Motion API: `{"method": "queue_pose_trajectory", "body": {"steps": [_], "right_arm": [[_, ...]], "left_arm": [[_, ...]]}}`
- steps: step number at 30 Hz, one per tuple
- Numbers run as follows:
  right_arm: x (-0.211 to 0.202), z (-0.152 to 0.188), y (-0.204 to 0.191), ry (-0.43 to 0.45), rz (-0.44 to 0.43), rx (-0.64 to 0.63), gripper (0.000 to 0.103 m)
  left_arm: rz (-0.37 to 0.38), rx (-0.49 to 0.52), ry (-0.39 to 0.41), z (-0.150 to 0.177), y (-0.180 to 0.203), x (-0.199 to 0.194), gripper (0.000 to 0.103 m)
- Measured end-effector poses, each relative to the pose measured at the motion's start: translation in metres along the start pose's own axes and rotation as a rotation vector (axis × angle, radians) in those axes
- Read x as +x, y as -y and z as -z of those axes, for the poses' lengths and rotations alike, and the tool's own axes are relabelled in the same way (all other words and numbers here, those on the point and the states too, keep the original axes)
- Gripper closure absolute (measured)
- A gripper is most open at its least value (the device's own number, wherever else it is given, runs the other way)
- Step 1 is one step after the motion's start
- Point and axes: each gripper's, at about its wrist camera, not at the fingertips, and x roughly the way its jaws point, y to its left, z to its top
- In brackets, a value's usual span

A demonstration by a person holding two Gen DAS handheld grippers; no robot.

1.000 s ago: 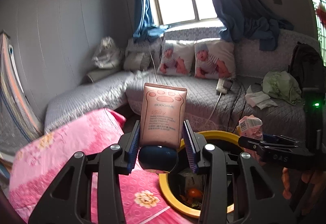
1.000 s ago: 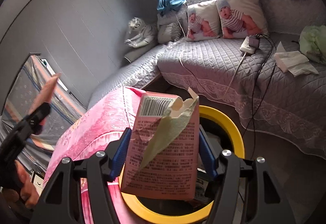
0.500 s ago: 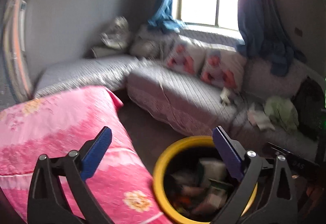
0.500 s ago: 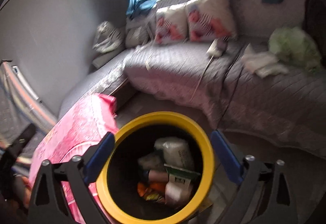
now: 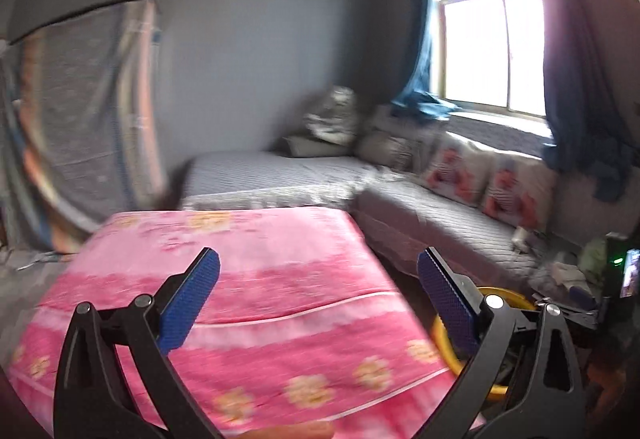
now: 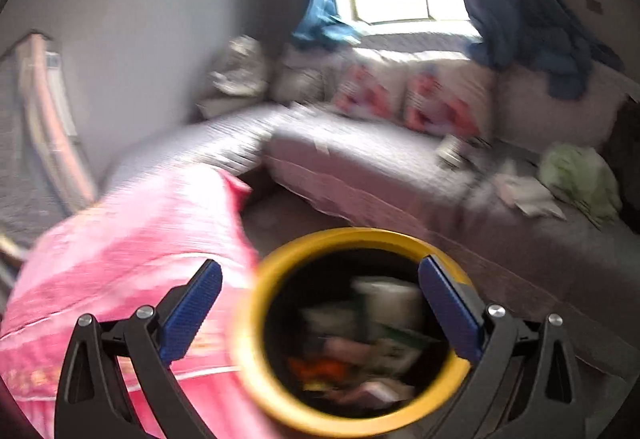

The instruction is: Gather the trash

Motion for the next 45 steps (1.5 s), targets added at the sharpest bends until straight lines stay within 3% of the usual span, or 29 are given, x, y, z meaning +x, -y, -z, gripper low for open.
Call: {"method": "queue_pose_trajectory", "body": {"steps": [4, 7, 13, 17, 23, 31, 45], "right_arm": [[-0.047, 0.008, -0.056, 0.049, -0.205, -0.057, 0.008], [-0.079, 0.017, -0.086, 0.089, -0.263, -0.081, 0.008], [-0.130, 0.043, -0.120, 0.230, -0.246, -0.159, 0.008], [-0.138, 0.059, -0.135, 0.211, -0.239, -0.197, 0.008], [-0.135, 0.082, -0.152, 0.140, -0.253, -0.219, 0.008], [-0.140, 0.086, -0.153, 0.178, -0.240, -0.213, 0.008], [-0.134, 0.088, -0.156, 0.156, -0.247, -0.229, 0.008]], "left_arm": [[-0.118, -0.001, -0.006, 0.011, -0.036, -0.035, 0.008], [-0.210, -0.012, 0.014, 0.023, -0.059, -0.061, 0.008], [-0.307, -0.094, 0.033, 0.048, -0.096, -0.105, 0.008], [-0.339, -0.111, 0.050, 0.057, -0.096, -0.117, 0.008], [-0.321, -0.134, 0.070, 0.063, -0.096, -0.127, 0.008], [-0.310, -0.124, 0.063, 0.066, -0.094, -0.126, 0.008], [-0.302, -0.148, 0.034, 0.071, -0.095, -0.120, 0.008]]}}
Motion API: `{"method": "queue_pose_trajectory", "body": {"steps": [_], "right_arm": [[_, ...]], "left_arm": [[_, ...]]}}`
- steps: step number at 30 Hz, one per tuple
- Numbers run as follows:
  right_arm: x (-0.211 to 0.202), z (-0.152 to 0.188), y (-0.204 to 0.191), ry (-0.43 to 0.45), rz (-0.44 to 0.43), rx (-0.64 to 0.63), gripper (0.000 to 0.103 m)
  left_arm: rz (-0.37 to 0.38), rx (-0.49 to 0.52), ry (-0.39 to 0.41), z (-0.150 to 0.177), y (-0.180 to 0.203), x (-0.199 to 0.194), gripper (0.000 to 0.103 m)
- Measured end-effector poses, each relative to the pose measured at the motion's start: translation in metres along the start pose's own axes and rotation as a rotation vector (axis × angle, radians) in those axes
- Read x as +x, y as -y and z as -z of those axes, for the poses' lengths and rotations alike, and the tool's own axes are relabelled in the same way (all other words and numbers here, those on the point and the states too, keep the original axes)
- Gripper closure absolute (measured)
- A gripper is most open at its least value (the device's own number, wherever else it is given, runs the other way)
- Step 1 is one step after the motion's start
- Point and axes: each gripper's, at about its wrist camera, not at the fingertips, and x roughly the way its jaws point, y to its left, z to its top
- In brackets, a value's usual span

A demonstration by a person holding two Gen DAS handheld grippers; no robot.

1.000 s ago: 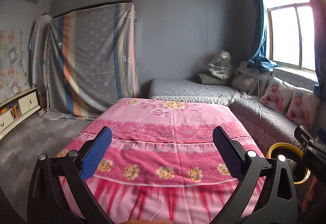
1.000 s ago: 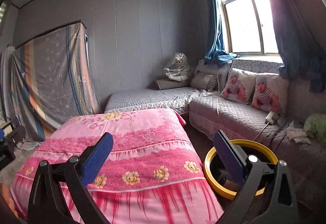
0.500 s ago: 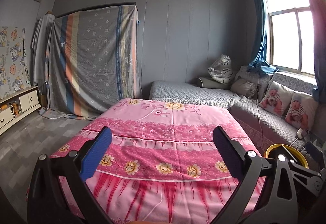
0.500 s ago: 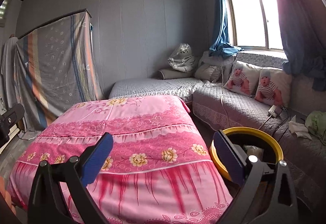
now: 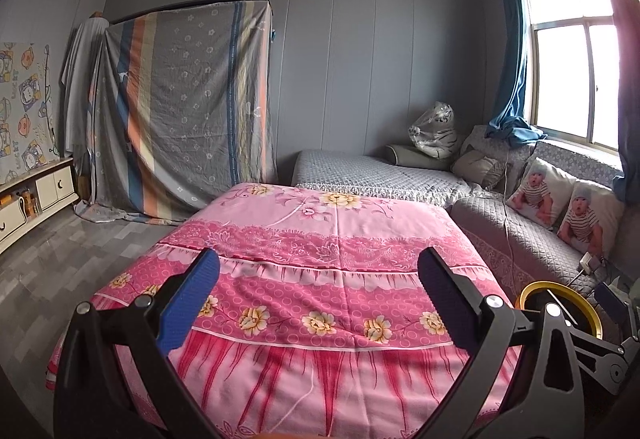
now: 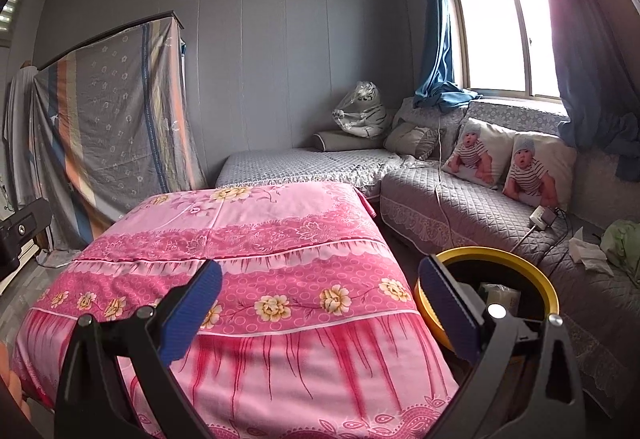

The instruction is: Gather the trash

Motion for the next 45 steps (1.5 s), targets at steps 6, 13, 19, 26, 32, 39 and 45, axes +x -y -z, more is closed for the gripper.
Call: {"method": "queue_pose_trajectory", "body": {"steps": [6, 13, 19, 26, 32, 39, 45], "right_arm": [[0.004, 0.003, 0.000, -0.010, -0.004, -0.002, 0.008], [0.005, 0.003, 0.000, -0.012, -0.004, -0.005, 0.008], [0.008, 0.005, -0.001, -0.021, -0.010, -0.012, 0.008], [0.009, 0.006, -0.001, -0.022, -0.010, -0.010, 0.008], [0.009, 0.007, 0.001, -0.025, -0.008, -0.010, 0.008], [0.010, 0.007, 0.001, -0.028, -0.009, -0.009, 0.008], [0.011, 0.008, 0.001, -0.031, -0.009, -0.008, 0.008]], "left_arm": [[0.006, -0.002, -0.011, 0.002, 0.001, 0.003, 0.008], [0.007, -0.006, -0.017, 0.003, 0.001, 0.004, 0.008], [0.008, -0.011, -0.018, 0.005, 0.004, 0.002, 0.008], [0.007, -0.013, -0.018, 0.006, 0.004, 0.002, 0.008], [0.007, -0.013, -0.022, 0.007, 0.004, 0.003, 0.008], [0.006, -0.014, -0.023, 0.008, 0.008, 0.000, 0.008], [0.006, -0.013, -0.026, 0.009, 0.015, -0.003, 0.008]]}}
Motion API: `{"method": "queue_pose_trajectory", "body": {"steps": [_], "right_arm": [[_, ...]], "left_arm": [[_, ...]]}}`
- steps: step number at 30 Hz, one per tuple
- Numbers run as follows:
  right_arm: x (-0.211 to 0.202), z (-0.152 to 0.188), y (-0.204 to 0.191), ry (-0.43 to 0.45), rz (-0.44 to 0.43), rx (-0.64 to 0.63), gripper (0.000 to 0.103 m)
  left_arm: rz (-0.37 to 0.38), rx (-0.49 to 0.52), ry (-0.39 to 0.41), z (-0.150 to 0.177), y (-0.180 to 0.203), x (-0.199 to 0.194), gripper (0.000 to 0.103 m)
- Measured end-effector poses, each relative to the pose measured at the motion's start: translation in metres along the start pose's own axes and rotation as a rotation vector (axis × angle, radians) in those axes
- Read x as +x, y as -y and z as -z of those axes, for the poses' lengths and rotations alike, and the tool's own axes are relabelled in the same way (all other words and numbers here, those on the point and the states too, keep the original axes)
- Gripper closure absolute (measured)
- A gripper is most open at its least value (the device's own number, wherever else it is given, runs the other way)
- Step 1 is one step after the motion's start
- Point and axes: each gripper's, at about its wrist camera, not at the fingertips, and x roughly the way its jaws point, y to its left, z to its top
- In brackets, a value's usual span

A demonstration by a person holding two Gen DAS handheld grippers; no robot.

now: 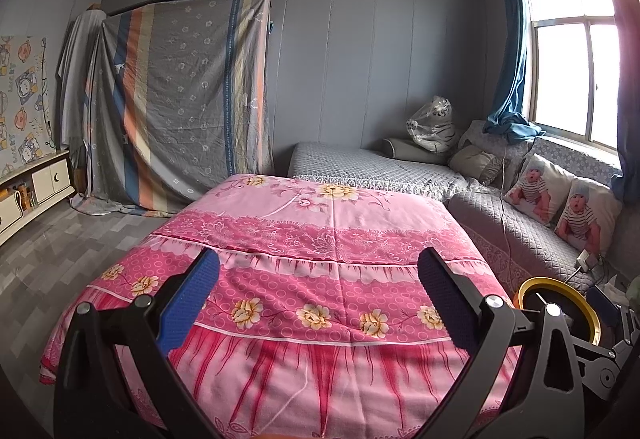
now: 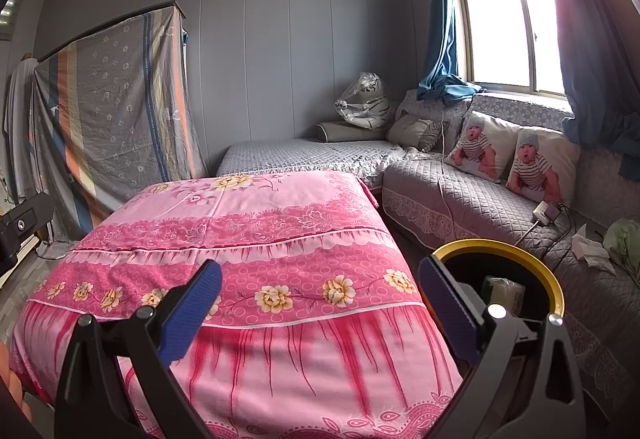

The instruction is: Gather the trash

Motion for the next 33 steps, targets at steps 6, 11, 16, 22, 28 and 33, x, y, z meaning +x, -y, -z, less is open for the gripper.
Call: {"method": "queue_pose_trajectory", "body": {"steps": [6, 11, 16, 22, 28, 33], "right_arm": [[0.0013, 0.0018, 0.0007, -0.005, 0.004, 0.004, 0.008], [0.0038, 0.0030, 0.0028, -0.013, 0.004, 0.001, 0.008], [0.0048, 0.0030, 0.0034, -0.015, 0.006, 0.001, 0.008], [0.0054, 0.0038, 0.0040, -0.017, 0.006, -0.001, 0.008], [0.0055, 0.0036, 0.0037, -0.018, 0.006, 0.002, 0.008], [0.0063, 0.0048, 0.0046, -0.022, 0.005, 0.004, 0.008]], "left_arm": [[0.000, 0.000, -0.001, 0.0004, 0.0012, 0.0005, 0.008], [0.004, 0.000, -0.006, 0.0014, 0.0022, 0.0014, 0.008], [0.006, 0.002, -0.007, 0.0030, 0.0045, 0.0023, 0.008], [0.011, 0.002, -0.012, 0.0047, 0.0049, 0.0039, 0.008], [0.011, 0.003, -0.015, 0.0051, 0.0060, 0.0044, 0.008], [0.003, 0.004, -0.019, 0.0065, 0.0065, 0.0074, 0.008]]}}
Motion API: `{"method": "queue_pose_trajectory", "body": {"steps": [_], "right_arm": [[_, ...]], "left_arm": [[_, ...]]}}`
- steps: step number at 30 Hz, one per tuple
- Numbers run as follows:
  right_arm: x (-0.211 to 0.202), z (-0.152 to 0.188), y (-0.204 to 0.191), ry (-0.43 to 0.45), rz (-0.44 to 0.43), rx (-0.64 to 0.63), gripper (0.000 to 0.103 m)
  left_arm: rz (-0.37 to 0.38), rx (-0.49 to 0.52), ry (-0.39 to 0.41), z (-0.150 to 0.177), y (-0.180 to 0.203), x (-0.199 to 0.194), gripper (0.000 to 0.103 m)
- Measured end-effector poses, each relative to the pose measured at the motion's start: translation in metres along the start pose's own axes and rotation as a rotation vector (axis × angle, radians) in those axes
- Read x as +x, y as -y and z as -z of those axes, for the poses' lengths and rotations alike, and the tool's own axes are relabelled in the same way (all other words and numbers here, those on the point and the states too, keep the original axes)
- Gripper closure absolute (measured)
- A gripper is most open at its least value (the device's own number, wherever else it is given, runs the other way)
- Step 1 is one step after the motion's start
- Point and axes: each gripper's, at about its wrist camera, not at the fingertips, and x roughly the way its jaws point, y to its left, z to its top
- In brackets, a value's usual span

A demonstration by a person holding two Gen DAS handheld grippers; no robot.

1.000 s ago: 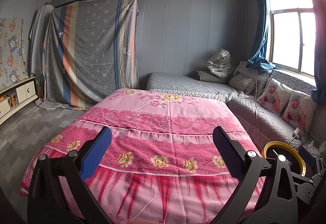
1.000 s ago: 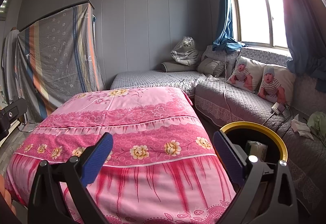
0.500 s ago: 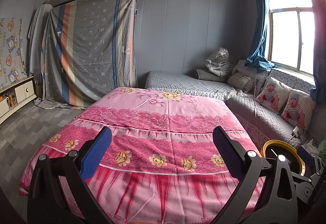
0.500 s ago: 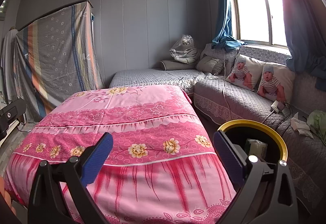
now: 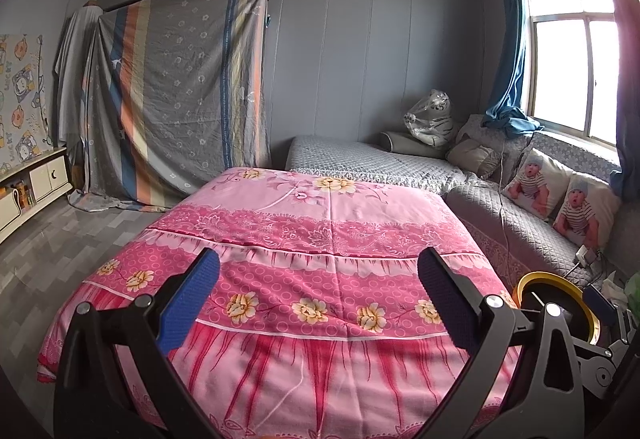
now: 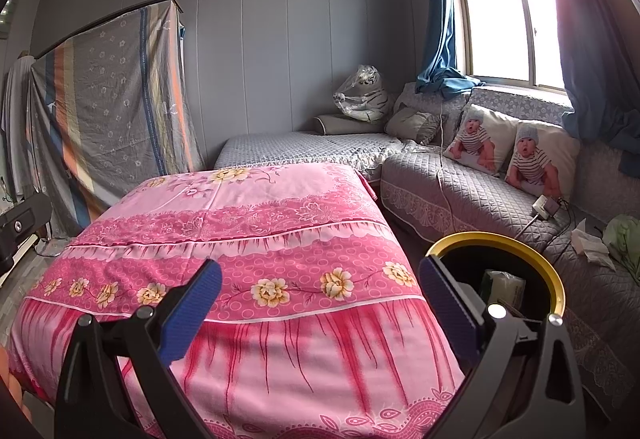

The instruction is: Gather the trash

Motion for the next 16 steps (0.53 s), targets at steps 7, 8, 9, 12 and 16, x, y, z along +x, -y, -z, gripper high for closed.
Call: {"method": "queue_pose_trajectory", "body": {"steps": [7, 8, 9, 12, 16], "right_arm": [[0.0002, 0.0009, 0.0013, -0.002, 0.000, 0.000, 0.008], [0.0002, 0.0015, 0.0020, -0.004, -0.001, 0.001, 0.008], [0.0003, 0.0021, 0.0021, -0.005, -0.002, 0.002, 0.008], [0.0001, 0.0052, 0.0045, -0.008, 0.001, 0.004, 0.008], [0.0008, 0.0047, 0.0076, -0.011, 0.001, 0.008, 0.008]], "left_arm": [[0.001, -0.001, -0.001, -0.0007, -0.0001, 0.0005, 0.008], [0.007, -0.005, 0.000, -0.0011, -0.0004, 0.0005, 0.008], [0.013, -0.008, -0.003, -0.0012, -0.0008, 0.0006, 0.008], [0.017, -0.011, -0.015, -0.0007, -0.0007, 0.0023, 0.008], [0.019, -0.011, -0.026, 0.0000, -0.0004, 0.0037, 0.008]]}}
